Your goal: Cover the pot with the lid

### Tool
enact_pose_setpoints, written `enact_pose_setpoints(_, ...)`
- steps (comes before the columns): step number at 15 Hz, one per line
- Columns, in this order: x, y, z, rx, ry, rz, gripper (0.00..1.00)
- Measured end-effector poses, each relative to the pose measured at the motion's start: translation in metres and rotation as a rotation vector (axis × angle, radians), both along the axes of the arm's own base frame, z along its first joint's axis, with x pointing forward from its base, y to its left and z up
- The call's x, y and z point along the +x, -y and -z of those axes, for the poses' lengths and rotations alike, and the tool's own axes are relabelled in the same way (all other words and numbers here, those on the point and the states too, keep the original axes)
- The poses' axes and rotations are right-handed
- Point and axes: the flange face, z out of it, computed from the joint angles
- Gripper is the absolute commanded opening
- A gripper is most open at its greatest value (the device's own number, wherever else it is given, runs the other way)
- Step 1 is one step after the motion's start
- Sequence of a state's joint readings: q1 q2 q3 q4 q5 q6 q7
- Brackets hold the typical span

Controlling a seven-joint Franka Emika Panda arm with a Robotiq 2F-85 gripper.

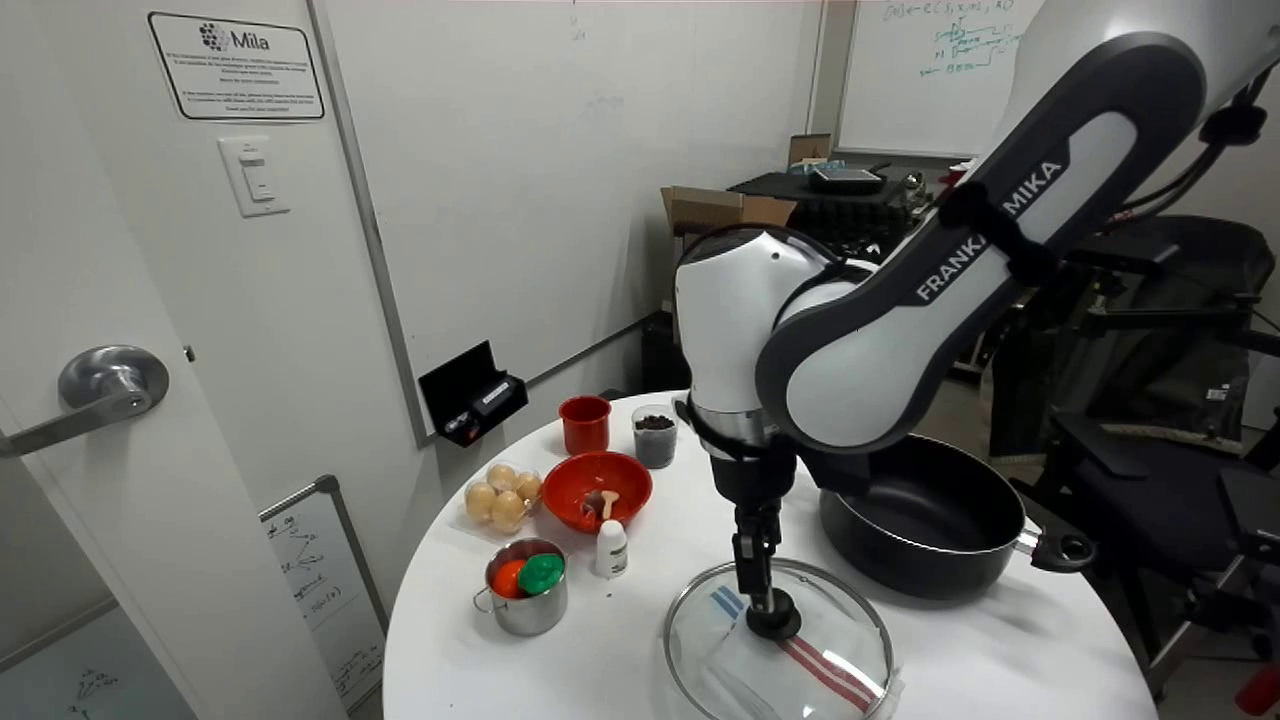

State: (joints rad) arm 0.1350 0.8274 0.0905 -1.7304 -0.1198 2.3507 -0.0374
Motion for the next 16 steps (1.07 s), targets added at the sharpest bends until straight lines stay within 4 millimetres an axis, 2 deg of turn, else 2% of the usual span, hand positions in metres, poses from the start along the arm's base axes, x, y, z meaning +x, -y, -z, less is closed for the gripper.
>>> enact_pose_setpoints(7,-0.010,0.005,0.037,-0.008,-0.051,0.052,1.00)
enact_pose_setpoints(16,-0.004,0.007,0.063,-0.010,-0.059,0.068,1.00)
